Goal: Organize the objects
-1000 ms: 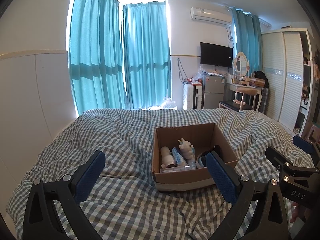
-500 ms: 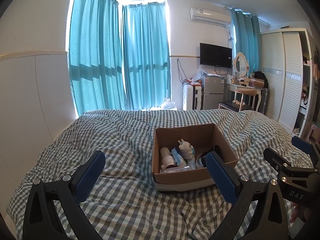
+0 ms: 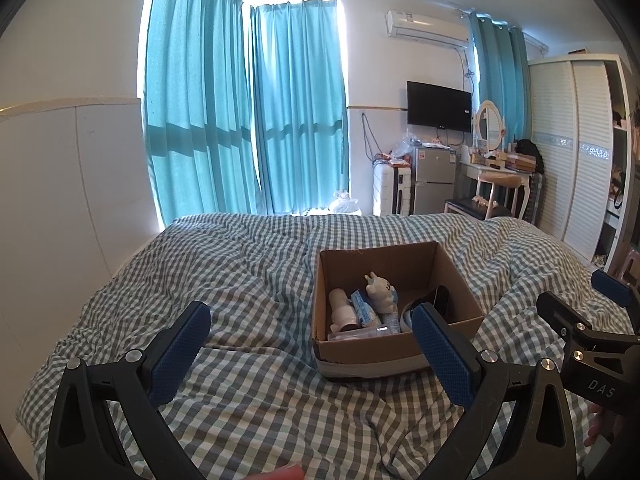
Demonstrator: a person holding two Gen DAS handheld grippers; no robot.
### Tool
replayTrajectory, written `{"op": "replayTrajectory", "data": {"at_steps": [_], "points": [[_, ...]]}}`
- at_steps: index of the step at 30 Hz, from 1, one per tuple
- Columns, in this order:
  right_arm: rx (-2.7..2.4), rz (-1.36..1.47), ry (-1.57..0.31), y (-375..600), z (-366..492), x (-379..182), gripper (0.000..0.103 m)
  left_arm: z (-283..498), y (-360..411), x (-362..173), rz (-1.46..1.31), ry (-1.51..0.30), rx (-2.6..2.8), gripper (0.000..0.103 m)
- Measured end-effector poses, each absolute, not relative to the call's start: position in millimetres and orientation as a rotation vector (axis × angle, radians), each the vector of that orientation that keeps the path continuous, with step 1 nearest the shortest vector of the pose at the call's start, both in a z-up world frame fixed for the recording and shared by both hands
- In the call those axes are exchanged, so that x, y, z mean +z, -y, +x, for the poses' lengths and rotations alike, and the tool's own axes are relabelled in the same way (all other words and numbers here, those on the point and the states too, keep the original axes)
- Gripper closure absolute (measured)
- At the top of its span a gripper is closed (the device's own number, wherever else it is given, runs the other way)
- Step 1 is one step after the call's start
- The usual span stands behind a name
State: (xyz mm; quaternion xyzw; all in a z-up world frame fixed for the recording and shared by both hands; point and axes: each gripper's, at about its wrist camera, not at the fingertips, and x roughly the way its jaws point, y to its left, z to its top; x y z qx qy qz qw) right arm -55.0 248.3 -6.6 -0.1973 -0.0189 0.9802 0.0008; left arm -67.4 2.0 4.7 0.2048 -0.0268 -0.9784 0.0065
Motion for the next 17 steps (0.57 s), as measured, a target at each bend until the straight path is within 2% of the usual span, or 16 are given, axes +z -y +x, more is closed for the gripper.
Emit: {"op": "replayTrajectory", "data": {"at_steps": [17], "points": [[3.075,-0.635,0.083,-242.9,-56.4,-8.0,0.001,-66.0,1.2,9.4,0.652,0.058,-3.064,0.0]]}}
